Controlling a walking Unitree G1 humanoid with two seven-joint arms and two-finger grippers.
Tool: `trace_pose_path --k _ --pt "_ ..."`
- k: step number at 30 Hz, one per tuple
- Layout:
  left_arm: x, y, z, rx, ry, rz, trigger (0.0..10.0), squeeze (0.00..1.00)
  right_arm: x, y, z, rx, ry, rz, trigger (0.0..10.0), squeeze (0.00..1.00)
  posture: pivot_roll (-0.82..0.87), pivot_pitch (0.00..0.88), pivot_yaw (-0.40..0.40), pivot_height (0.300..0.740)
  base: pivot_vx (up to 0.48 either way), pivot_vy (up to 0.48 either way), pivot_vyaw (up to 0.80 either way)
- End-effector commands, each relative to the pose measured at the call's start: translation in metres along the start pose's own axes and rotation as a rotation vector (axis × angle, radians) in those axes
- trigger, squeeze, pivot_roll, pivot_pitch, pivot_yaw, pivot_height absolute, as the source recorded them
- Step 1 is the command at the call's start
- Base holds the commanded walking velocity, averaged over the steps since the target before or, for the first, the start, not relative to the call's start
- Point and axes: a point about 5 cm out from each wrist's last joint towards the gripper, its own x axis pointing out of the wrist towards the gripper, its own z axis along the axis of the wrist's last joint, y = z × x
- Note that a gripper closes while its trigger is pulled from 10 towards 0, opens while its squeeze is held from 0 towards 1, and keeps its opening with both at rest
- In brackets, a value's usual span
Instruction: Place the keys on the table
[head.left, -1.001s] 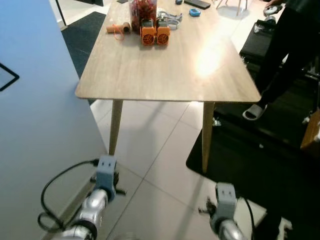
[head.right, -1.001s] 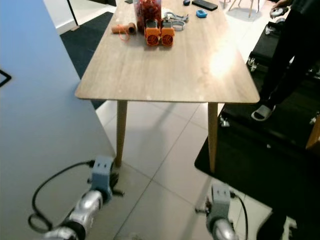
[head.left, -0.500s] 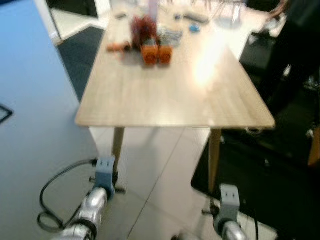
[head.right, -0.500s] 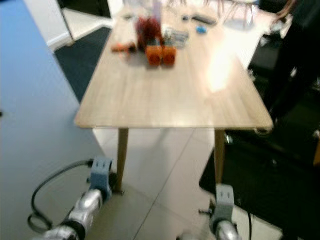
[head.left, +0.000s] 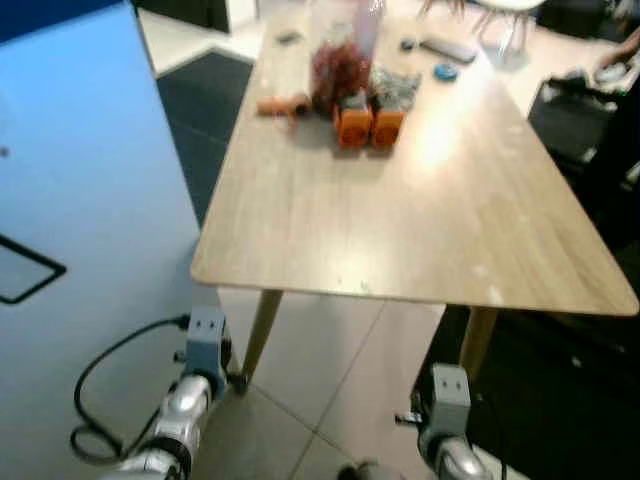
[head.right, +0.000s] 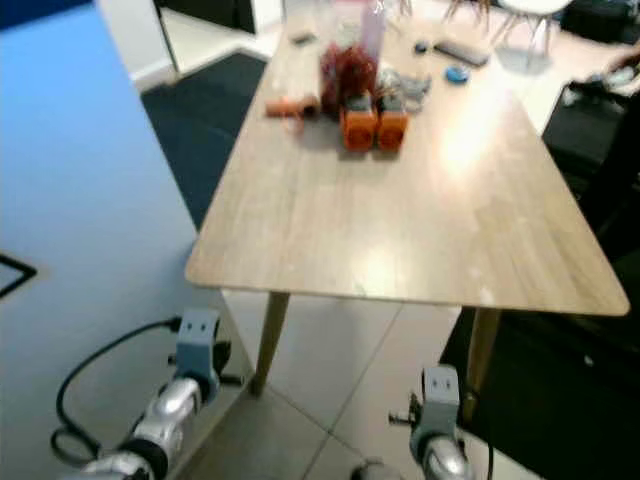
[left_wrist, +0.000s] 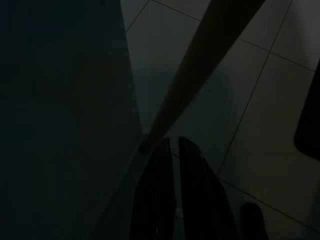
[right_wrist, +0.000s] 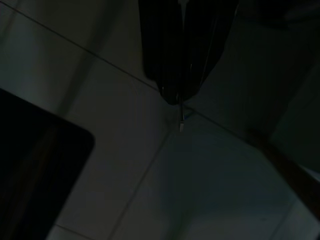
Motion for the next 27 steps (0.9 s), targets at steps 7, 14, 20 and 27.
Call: trace_pose_path --k 7,14,20,27 --pt "-0.0008 -0.002 -0.0017 0.019 0.0 -0.022 10.0 0.0 -0.0062 -0.0039 -0.0155 0.014 0.052 -0.017 10.0 0.0 0.05 0.066 0.017 0.74 0.0 -0.37 0.0" --pt "-0.0009 -0.0031 -0.0015 0.001 -0.006 -0.031 10.0 0.0 -0.0062 -0.0036 -0.0157 0.016 0.053 -0.017 10.0 0.0 0.05 0.068 0.016 0.74 0.0 -0.48 0.0" --pt "-0.0004 -0.0033 -0.0011 -0.027 -0.004 -0.032 10.0 0.0 -0.006 -0.0039 -0.0152 0.015 0.053 -0.02 10.0 0.0 0.05 0.069 0.017 0.74 0.0 -0.368 0.0" --pt "0.0001 -0.0025 -0.0002 -0.019 -0.001 -0.026 10.0 0.0 -0.0066 -0.0065 -0.0158 0.023 0.054 -0.033 10.0 0.0 0.05 0.068 0.019 0.74 0.0 0.0 0.0"
